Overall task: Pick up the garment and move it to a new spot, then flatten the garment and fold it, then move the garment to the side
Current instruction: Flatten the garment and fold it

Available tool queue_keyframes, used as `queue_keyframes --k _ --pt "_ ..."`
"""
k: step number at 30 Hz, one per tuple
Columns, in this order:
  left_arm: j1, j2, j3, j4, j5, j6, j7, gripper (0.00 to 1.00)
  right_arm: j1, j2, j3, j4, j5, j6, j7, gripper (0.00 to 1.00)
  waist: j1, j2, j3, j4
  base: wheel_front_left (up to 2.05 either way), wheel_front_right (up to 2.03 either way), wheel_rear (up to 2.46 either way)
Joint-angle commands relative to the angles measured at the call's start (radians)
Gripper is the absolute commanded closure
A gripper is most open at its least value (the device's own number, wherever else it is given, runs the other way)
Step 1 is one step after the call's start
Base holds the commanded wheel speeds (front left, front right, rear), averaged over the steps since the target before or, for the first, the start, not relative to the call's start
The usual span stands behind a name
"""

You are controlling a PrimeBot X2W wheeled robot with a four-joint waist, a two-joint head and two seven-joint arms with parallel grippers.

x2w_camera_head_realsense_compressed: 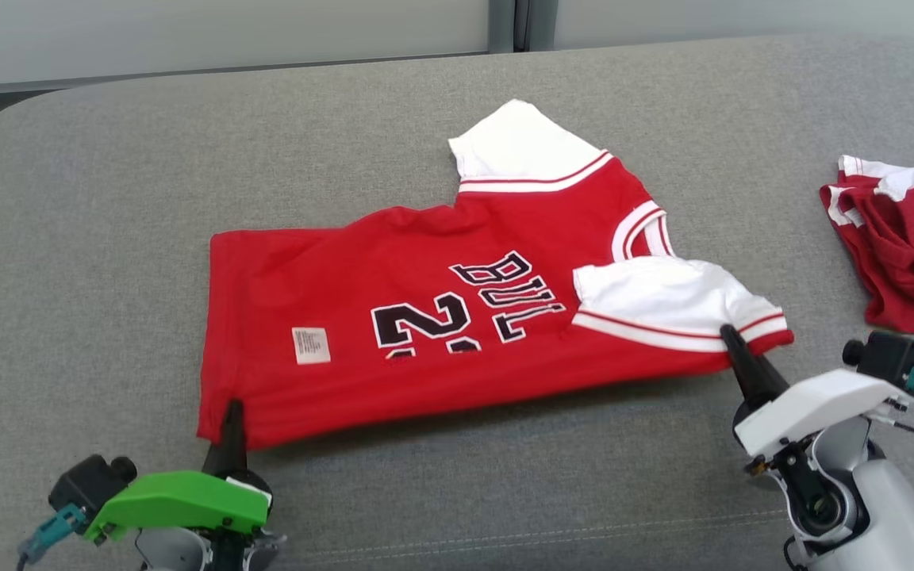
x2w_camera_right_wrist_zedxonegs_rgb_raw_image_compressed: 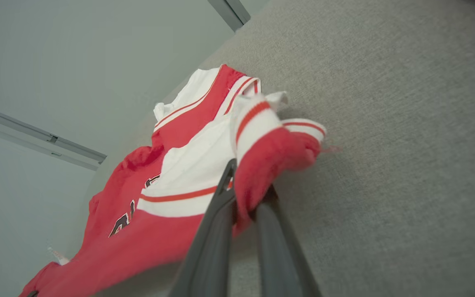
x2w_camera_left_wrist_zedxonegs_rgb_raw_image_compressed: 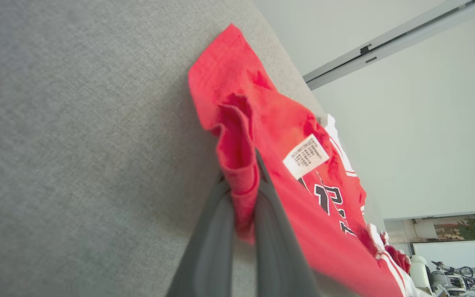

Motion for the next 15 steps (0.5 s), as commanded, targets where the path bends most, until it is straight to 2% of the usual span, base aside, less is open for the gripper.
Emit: queue_keyframes --k 1,15 --pt "0.029 0.001 0.005 0.01 -0.011 0.008 -0.009 1.0 0.035 0.003 -0.016 -0.004 -0.014 -0.001 -0.001 1.0 0.0 -0.0001 -0.005 0.0 0.0 0.0 0.0" --pt "0.069 0.01 -0.029 0.201 0.031 -0.001 -0.029 1.0 0.18 0.061 -0.029 0.015 -0.07 -0.001 0.002 1.0 0.0 -0.0001 -0.031 -0.021 0.0 0.0 0.0"
